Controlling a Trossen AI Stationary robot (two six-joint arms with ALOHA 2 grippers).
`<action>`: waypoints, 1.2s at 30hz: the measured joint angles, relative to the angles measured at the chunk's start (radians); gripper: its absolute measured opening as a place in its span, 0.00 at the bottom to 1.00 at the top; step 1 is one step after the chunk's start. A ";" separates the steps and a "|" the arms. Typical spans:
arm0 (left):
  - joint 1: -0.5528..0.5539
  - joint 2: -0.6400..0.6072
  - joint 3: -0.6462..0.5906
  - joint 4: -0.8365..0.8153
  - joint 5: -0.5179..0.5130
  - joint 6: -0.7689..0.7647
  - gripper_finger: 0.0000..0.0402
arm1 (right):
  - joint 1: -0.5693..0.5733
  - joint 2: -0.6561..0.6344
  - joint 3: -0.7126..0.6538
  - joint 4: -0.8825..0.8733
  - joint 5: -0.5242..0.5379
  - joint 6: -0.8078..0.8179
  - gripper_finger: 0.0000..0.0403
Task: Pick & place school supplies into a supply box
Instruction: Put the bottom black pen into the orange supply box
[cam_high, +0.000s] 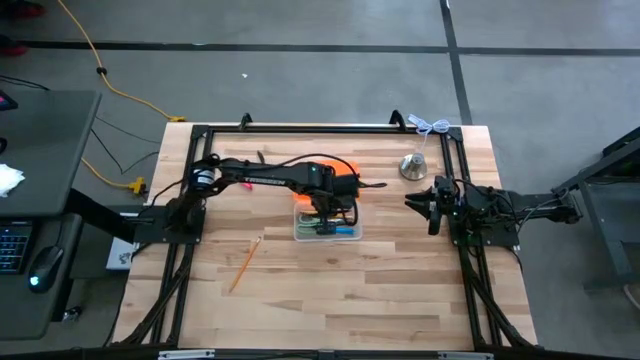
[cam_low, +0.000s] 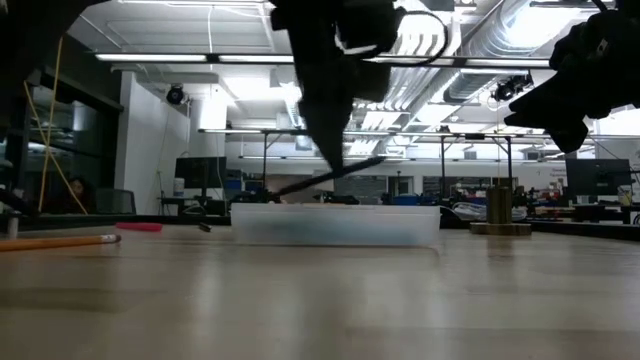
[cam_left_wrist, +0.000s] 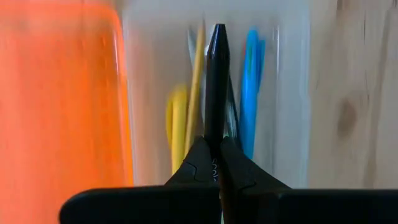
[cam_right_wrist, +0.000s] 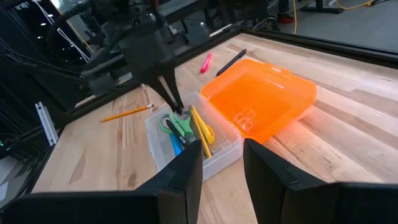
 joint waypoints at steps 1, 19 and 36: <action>0.000 0.007 0.002 0.021 0.002 0.001 0.05 | 0.000 0.000 0.000 0.000 0.000 0.000 0.23; 0.002 0.089 -0.001 0.022 0.010 0.001 0.05 | 0.000 0.000 0.000 -0.001 0.000 -0.021 0.23; 0.007 0.089 -0.001 0.011 0.026 0.009 0.05 | 0.000 0.000 0.000 -0.002 0.000 -0.026 0.23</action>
